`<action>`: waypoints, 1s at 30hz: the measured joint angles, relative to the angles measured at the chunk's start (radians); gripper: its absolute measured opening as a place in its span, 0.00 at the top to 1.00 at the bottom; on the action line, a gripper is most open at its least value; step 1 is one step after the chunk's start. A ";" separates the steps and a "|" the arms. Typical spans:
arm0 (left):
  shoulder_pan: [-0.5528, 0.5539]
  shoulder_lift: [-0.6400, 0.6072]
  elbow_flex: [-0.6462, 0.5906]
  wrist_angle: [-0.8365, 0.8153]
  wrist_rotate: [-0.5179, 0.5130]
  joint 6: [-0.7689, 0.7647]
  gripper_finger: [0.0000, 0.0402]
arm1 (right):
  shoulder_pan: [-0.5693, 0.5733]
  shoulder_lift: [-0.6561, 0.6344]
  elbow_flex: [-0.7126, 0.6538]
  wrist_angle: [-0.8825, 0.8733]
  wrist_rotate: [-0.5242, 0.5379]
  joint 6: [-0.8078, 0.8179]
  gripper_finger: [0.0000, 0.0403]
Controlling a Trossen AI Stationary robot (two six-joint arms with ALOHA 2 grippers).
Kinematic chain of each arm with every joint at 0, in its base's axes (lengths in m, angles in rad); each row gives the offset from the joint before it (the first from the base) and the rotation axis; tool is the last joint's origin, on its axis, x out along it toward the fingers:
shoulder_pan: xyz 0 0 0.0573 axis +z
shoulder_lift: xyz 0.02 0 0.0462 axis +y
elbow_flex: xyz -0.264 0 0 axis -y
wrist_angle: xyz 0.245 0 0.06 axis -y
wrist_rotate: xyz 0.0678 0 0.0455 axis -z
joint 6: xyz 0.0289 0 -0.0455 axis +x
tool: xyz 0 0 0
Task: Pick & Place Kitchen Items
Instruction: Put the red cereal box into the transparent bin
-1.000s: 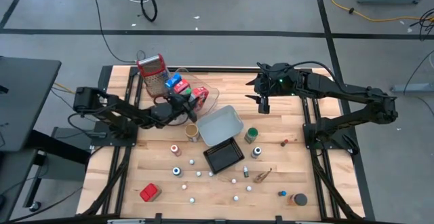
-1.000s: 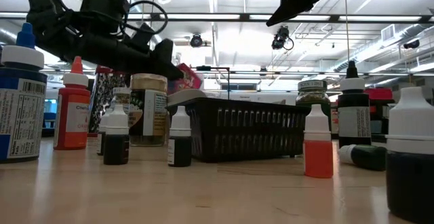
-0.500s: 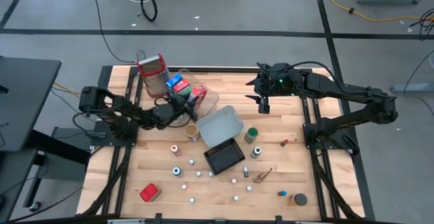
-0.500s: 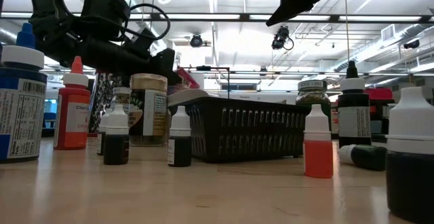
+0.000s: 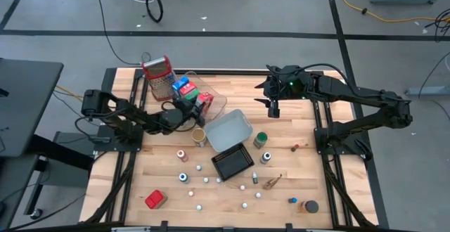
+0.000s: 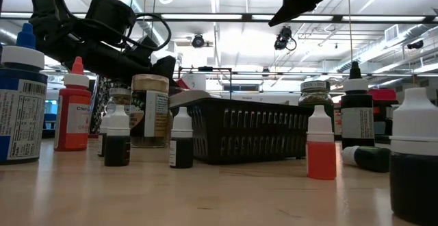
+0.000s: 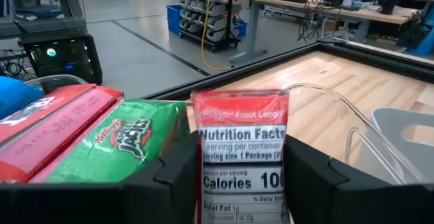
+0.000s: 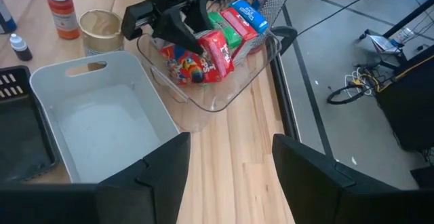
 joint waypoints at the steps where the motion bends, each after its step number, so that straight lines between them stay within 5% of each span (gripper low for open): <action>1: 0.000 0.000 0.000 0.003 -0.002 0.005 0.52 | 0.000 0.000 0.000 0.000 0.000 0.000 0.45; 11: 0.000 0.002 0.009 0.045 -0.009 0.119 0.44 | 0.000 0.049 -0.001 0.061 -0.001 0.057 0.45; 16: 0.000 0.002 0.012 0.046 -0.009 0.133 0.46 | -0.002 0.163 -0.075 0.289 0.002 0.095 0.49; 24: -0.001 0.002 0.012 0.043 -0.007 0.126 0.49 | -0.008 0.418 -0.095 0.553 0.083 0.018 0.66; 30: -0.001 0.002 0.012 0.043 -0.007 0.126 0.51 | -0.025 0.504 -0.095 0.687 0.084 0.113 0.85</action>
